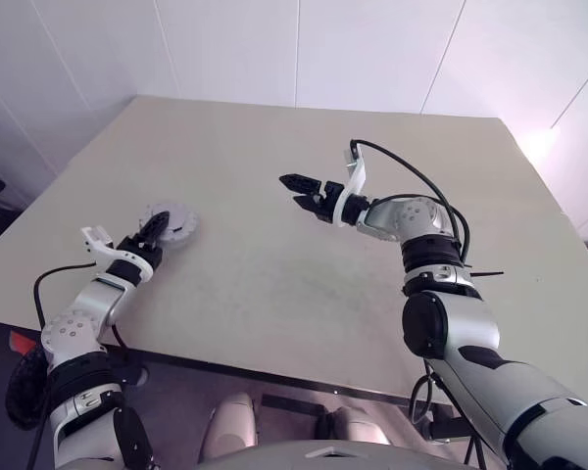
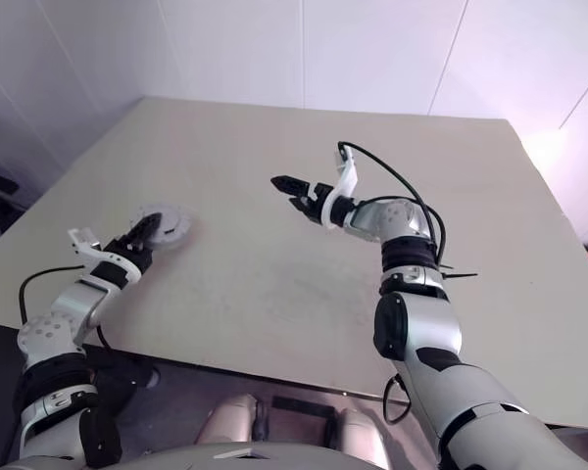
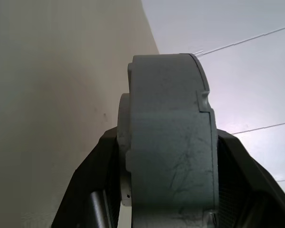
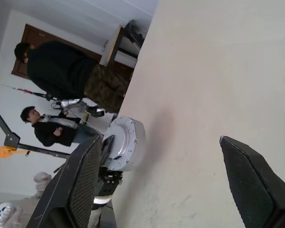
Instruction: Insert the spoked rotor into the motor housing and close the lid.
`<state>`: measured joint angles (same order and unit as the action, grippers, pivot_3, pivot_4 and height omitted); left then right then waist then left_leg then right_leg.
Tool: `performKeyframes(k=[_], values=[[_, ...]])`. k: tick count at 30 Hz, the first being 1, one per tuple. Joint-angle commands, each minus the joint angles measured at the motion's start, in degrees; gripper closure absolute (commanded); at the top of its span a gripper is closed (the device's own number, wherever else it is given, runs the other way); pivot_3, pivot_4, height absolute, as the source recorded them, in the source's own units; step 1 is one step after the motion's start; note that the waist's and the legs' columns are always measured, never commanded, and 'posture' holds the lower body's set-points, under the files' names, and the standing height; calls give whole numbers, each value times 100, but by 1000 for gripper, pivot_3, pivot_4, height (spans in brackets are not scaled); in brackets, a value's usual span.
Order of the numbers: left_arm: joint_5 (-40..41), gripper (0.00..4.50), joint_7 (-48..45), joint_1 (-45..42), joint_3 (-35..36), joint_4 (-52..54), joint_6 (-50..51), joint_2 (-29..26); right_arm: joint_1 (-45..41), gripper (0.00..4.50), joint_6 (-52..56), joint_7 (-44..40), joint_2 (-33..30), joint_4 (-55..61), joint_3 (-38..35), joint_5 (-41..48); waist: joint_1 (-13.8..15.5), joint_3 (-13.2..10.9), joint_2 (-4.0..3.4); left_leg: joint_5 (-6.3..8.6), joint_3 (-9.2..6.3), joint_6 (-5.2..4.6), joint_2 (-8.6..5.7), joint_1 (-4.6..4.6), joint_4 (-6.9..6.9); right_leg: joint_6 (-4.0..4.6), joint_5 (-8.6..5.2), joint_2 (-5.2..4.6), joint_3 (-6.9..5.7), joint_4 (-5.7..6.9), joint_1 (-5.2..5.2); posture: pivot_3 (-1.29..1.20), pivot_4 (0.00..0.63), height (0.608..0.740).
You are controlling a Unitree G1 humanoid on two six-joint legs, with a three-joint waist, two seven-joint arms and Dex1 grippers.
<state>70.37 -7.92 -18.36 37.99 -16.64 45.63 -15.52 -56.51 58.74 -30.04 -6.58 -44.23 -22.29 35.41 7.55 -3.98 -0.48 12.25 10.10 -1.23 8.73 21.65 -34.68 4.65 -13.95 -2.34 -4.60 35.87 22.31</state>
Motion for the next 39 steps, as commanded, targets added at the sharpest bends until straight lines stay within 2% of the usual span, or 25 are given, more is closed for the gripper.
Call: performKeyframes(k=[1, 3, 10, 11, 21, 29, 34, 39], values=[[-3, 2408, -20, -159, 153, -37, -183, -101, -57, 28, -18, 11, 15, 214, -62, 156, 1, -1, 1, 0, 0, 0, 0, 0, 0, 0, 0, 0, 0, 0, 0, 0, 0, 740], [-66, 2408, 29, -168, 203, -160, -263, -116, -57, 28, -22, 24, 16, 218, -58, 154, 4, 0, 4, 0, 0, 0, 0, 0, 0, 0, 0, 0, 0, 0, 0, 0, 0, 740], [-206, 167, 65, -193, 313, -354, -414, -185, -47, 0, -31, 33, 8, 216, -45, 145, 3, 2, 15, 0, -1, 0, 1, -4, -1, 0, 0, 0, 0, 3, -3, 0, 0, 740], [-231, 47, 74, -196, 324, -367, -439, -193, -48, 0, -32, 34, 8, 212, -45, 144, 0, 2, 15, 0, -1, 0, 1, -7, -1, 0, 0, 0, 0, 4, -5, 0, 0, 740], [-967, 47, 324, -350, 449, -937, -1313, -438, -105, 0, -106, 21, -2, 61, -30, 100, -51, 3, 16, -2, -1, 4, 6, -36, 0, 1, 0, 5, 2, 7, -27, 0, 0, 740], [-1992, 47, 758, -529, 459, -1870, -2608, -716, -137, 0, -137, -6, -4, -6, 0, 83, -145, 7, 12, -8, -1, 15, 10, -67, 3, 2, 0, 13, 9, 15, -41, 0, 0, 740], [-2507, 47, 235, -567, -10, -1639, -2852, -820, -20, 0, -394, -256, -9, 218, 222, -37, -223, 7, 11, -15, -1, 28, 11, -78, 4, 8, -4, 16, 13, 37, -38, 0, 0, 740], [-2986, 47, -867, -416, -1047, -526, -2599, -820, 624, 0, -1648, -1035, -73, 1174, 1031, -566, -28, 8, 27, -13, -2, 23, 10, -53, -3, 14, -7, 7, 5, 42, -26, 0, 0, 740]])
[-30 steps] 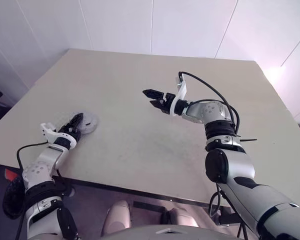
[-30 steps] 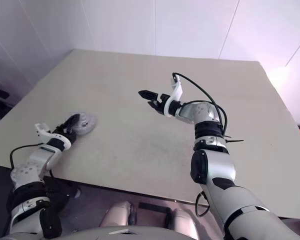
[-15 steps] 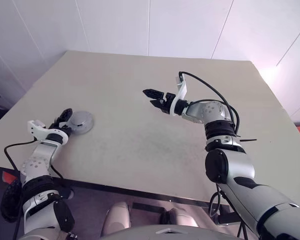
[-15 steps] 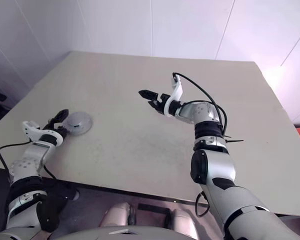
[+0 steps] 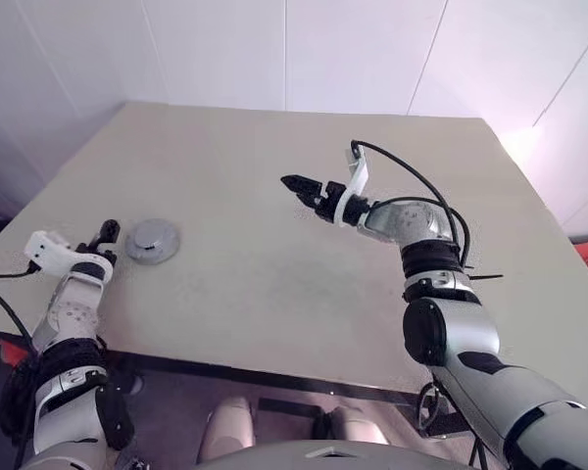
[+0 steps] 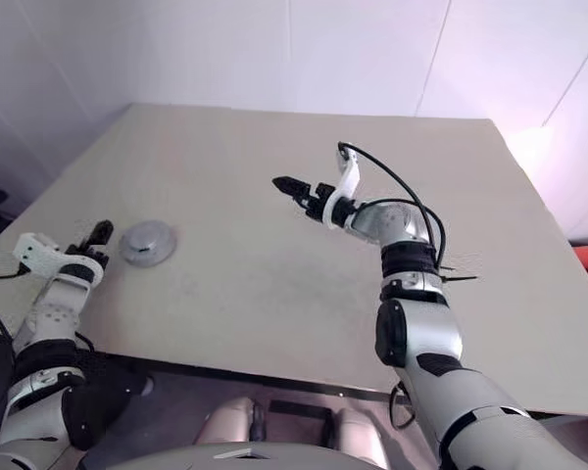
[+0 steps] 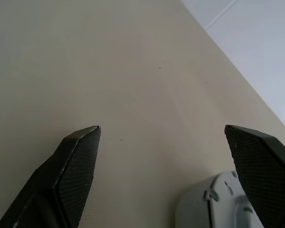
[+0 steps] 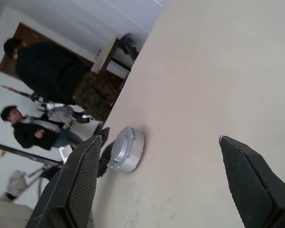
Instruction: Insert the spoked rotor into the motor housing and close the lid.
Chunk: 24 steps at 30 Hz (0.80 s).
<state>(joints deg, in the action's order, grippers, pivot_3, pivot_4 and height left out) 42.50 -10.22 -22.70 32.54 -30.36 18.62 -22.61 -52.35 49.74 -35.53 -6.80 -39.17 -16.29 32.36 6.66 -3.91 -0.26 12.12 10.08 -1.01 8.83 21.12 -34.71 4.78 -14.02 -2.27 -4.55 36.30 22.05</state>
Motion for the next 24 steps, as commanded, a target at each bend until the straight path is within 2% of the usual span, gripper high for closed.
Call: performKeyframes(k=[1, 6, 11, 18, 24], values=[[-225, 47, -868, 89, -714, 1178, 179, -117, 369, 0, -1005, -695, -139, 857, 647, -406, 94, 0, 7, 3, 1, -5, -1, 6, -6, 0, 1, -3, -2, 0, 3, 0, 0, 740], [-823, 47, -1680, 436, -1513, 2223, -31, -388, 841, 0, -2071, -1417, -665, 1295, 1071, -822, 199, 0, 9, 15, 3, -25, -7, 17, -33, -1, 1, -15, -4, 3, 0, 0, 0, 740], [-1531, 47, -2156, 678, -2176, 2735, -363, -565, 1346, 0, -2936, -1968, -1224, 1820, 1221, -1050, 195, 1, 12, 15, 0, -24, -8, -4, -36, 10, -8, -13, -2, 1, -23, 0, 0, 740], [-1908, 47, -2221, 937, -2650, 3121, -675, -131, 2096, 0, -3366, -1921, -1620, 2336, 1240, -1269, 183, 2, 13, 16, -1, -28, -8, -14, -37, 9, -8, -12, -1, -2, -37, 0, 0, 740], [-2130, 47, -2192, 1348, -3022, 3458, -720, 275, 3143, 0, -3631, -1488, -1307, 3480, 1300, -1224, 170, 2, 13, 22, -1, -39, -4, -11, -35, 11, -10, -8, -1, -11, -36, 0, 0, 740]])
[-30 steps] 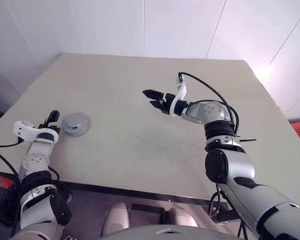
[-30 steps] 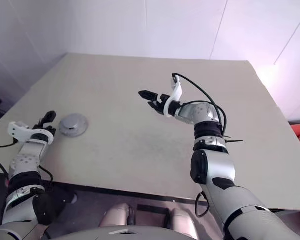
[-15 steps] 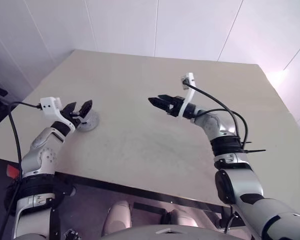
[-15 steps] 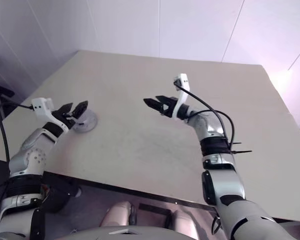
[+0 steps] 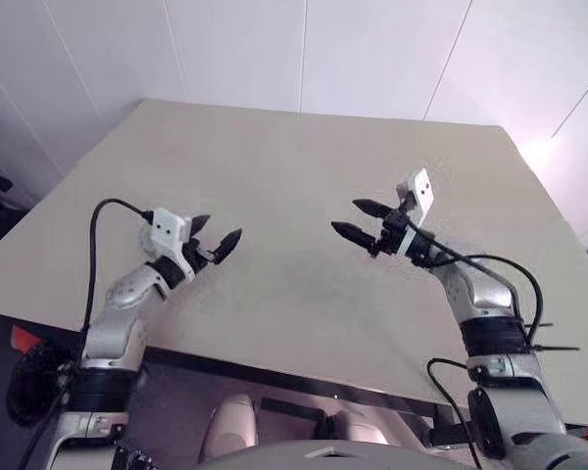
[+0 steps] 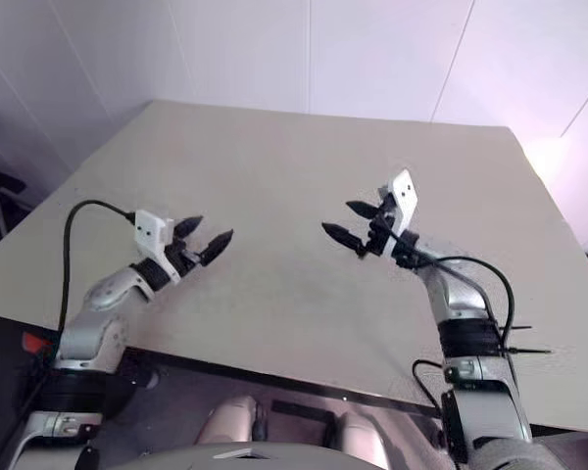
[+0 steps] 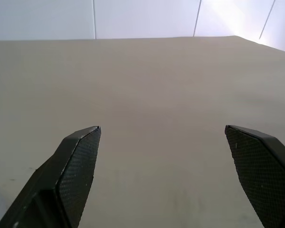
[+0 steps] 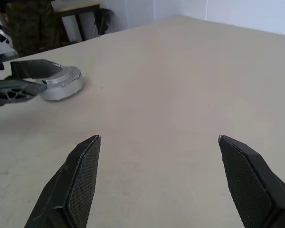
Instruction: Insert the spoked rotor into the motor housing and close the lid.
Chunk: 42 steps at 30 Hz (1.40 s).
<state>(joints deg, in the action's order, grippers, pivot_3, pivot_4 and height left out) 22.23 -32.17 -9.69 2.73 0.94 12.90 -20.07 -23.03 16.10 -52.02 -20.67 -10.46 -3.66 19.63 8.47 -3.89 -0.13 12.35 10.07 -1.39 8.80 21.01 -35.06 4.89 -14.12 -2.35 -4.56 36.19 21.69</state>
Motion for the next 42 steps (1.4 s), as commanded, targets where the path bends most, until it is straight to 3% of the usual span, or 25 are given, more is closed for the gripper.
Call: performKeyframes(k=[1, 11, 42], values=[[-125, 47, 24, 103, -60, 336, -179, 75, 365, 0, -360, 238, 125, 719, 65, -7, -19, 0, 0, 0, 0, 0, 0, 3, 0, 0, 0, 0, 0, 1, 4, 0, 0, 740], [-314, 47, 233, 190, -214, 362, -305, 523, 692, 0, -414, 730, 375, 996, 109, 34, -86, 2, -3, 17, -1, -26, -2, -100, 10, -54, -12, -1, 0, -53, -116, 0, 0, 740], [-292, 47, 515, 249, -322, 948, 226, 683, 482, 0, -700, 1148, 553, 334, 155, -115, -154, 2, -5, 16, 0, -25, -4, -92, 20, -52, -11, -1, 1, -57, -107, 0, 0, 740]])
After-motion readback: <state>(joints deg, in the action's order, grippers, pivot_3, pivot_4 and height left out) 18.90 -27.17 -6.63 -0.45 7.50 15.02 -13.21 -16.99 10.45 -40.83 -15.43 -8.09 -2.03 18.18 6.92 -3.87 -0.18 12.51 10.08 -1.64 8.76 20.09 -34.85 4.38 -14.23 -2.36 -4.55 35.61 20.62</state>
